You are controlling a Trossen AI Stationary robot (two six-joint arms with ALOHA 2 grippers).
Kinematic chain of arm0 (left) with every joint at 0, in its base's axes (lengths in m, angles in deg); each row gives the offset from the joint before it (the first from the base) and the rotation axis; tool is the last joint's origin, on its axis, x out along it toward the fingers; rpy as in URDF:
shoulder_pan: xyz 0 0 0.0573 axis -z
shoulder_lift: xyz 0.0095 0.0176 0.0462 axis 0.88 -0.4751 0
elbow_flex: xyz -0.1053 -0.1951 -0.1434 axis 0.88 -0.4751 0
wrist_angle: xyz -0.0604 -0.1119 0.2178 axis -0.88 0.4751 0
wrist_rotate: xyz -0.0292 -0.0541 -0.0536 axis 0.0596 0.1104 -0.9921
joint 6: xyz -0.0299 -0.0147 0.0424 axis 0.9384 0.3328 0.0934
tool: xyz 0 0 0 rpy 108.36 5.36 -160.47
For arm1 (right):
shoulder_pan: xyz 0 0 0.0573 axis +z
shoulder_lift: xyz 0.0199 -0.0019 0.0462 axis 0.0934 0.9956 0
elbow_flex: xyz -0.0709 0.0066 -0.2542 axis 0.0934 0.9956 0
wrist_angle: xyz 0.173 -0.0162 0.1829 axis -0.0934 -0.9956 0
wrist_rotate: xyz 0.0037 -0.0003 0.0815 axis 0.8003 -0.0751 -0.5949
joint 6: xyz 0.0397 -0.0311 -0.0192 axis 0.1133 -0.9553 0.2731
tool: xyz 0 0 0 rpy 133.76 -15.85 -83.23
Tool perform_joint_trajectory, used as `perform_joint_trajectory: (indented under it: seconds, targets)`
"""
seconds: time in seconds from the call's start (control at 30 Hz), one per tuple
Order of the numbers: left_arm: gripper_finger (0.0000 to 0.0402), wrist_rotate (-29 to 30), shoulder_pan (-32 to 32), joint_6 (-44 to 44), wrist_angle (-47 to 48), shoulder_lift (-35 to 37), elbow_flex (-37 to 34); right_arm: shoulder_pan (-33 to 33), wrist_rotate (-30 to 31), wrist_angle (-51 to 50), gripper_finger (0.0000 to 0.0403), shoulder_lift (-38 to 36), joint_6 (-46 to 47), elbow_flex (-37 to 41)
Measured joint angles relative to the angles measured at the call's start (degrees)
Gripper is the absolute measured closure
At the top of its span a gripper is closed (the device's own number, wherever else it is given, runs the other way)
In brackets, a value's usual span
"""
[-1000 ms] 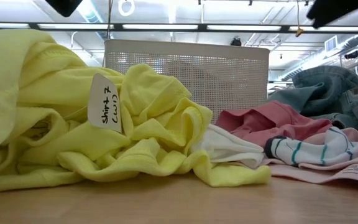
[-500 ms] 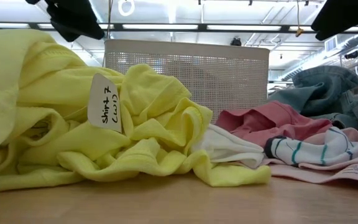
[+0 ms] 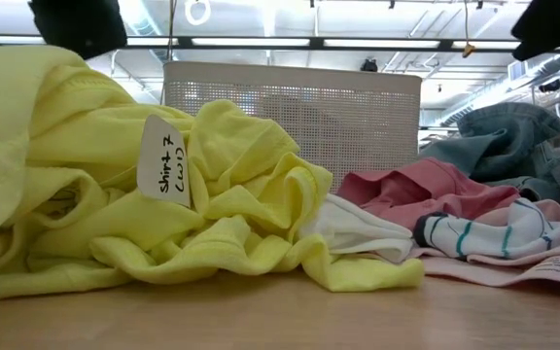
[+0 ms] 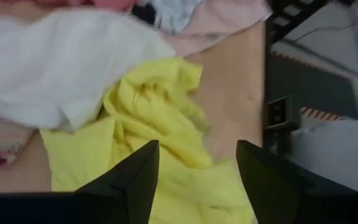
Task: Sort clothes
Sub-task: Put the yellow shirt into the white bin
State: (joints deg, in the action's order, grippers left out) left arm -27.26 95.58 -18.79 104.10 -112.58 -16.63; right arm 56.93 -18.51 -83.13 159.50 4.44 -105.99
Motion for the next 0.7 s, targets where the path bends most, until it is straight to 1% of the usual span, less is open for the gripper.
perform_joint_trajectory:
  seconds: [0.13,0.33,0.4,0.47,0.53,0.57,0.7]
  targets:
    - [0.0198,0.04,0.15,2.53,1.79,-5.38,2.06,0.97,-0.02,1.46,0.0207,0.00,0.62,0.45]
    - [0.0199,-1.10,0.03,6.06,2.74,-13.24,3.34,2.64,-0.02,3.85,0.0207,-0.01,0.16,0.50]
    - [0.0200,-1.26,-0.46,9.23,4.78,-15.60,3.41,3.13,0.10,4.59,0.0207,-0.02,0.12,0.50]
    - [0.0209,-2.19,-0.94,12.63,7.07,-17.69,3.39,3.62,0.68,5.63,0.0207,-0.02,0.04,0.50]
    - [0.0235,-2.67,-1.00,13.74,7.23,-18.83,3.41,4.11,1.13,6.33,0.0207,-0.02,-0.65,0.50]
    - [0.0256,-2.89,-0.98,13.76,6.95,-18.99,3.43,4.29,1.14,6.68,0.0207,-0.02,-0.90,0.50]
    - [0.0372,-3.39,-0.79,13.88,4.18,-17.81,3.27,4.91,1.36,6.77,0.0207,0.26,-1.07,0.50]
